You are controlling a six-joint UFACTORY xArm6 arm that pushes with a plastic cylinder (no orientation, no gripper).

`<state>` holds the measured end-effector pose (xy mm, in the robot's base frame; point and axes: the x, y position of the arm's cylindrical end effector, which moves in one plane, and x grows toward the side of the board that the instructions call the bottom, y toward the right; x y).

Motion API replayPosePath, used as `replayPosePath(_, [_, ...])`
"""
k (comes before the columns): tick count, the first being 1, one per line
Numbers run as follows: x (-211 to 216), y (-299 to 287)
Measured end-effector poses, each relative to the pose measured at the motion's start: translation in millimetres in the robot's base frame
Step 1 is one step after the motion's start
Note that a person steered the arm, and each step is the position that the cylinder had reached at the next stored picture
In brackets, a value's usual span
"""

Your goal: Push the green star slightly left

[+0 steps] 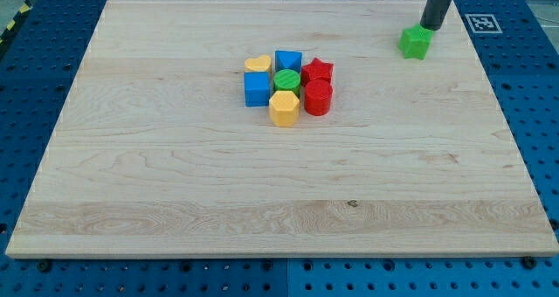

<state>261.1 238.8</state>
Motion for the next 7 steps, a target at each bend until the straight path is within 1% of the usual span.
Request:
replayPosePath(4, [20, 0])
replayPosePath(7, [17, 0])
